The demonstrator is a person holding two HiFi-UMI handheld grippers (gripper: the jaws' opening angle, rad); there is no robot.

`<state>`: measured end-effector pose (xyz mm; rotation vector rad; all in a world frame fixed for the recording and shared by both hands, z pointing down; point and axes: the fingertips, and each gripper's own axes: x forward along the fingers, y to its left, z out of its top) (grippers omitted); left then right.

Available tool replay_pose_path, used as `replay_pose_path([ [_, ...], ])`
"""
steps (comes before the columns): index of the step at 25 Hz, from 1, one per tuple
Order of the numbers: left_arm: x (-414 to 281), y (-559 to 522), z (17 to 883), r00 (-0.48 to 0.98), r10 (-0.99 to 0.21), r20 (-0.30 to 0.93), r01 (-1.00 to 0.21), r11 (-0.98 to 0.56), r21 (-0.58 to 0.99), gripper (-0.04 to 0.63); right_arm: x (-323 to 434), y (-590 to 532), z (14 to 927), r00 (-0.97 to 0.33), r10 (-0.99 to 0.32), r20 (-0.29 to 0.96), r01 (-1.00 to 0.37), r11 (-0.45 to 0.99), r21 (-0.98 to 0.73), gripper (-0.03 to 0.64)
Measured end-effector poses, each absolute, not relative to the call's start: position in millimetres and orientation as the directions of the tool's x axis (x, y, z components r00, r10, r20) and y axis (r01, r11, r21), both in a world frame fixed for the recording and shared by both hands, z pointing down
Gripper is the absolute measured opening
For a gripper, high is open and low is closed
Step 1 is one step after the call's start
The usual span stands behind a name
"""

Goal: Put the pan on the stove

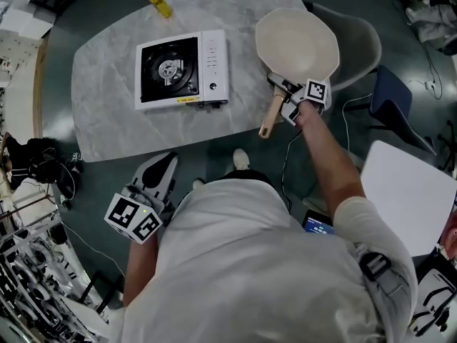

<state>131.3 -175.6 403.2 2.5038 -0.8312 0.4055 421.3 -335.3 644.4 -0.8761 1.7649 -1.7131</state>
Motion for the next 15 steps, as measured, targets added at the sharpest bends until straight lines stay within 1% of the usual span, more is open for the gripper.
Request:
replay_pose_path([
  [10,115.8,-173.5,404.6,0.767,-0.504,0.396,-0.633,-0.692,0.347,0.021,419.9,-322.0,624.7,-0.682,-0.728,0.061,-0.105,0.015,-0.994,0.143],
  [15,110.4,-171.1,406.4,0.772,-0.512,0.377,-0.631,-0.689,0.356,0.021,409.0,-312.5,593.0,-0.740,-0.669,0.073,-0.146,0.055,-0.988,0.143],
])
